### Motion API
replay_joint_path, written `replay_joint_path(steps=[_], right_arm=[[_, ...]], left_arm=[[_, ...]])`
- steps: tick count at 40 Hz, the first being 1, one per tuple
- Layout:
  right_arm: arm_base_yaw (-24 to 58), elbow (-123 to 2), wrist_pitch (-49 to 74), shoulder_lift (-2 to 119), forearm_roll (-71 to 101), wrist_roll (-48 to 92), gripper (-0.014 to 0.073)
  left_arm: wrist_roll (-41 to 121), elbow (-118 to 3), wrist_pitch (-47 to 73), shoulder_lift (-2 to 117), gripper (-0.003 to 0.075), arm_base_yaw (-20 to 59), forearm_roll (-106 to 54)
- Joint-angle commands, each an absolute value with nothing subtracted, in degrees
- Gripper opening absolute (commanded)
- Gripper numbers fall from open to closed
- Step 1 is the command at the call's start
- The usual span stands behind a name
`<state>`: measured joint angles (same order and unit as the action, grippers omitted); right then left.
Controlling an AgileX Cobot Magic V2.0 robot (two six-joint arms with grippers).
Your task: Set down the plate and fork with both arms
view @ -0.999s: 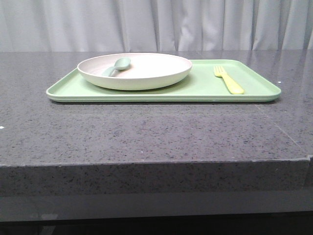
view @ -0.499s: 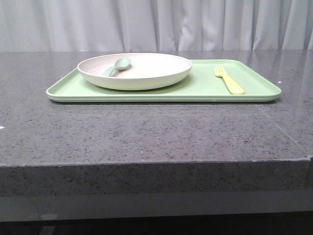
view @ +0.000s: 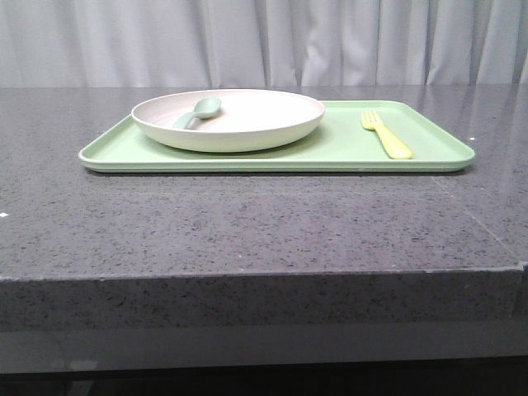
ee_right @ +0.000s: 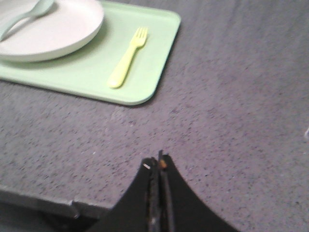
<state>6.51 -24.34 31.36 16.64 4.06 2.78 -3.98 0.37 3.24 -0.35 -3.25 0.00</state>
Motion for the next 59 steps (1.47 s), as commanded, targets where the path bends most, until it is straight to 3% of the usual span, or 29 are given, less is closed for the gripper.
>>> replay_joint_path(steps=[1, 15, 59], right_arm=[[3.6, -17.38, 15.97, 10.61, 3.76, 3.31, -0.0068], [-0.71, 1.45, -5.88, -1.73, 3.76, 3.26, -0.0068], [1.36, 1.35, -5.71, -1.72, 3.76, 3.26, -0.0068]], left_arm=[[-4.57, 0.48, -1.03, -1.47, -0.0018, -3.28, 0.0], [-4.57, 0.48, -1.03, -1.47, -0.0018, -3.28, 0.0], [-4.57, 0.48, -1.03, -1.47, -0.0018, -3.28, 0.0]])
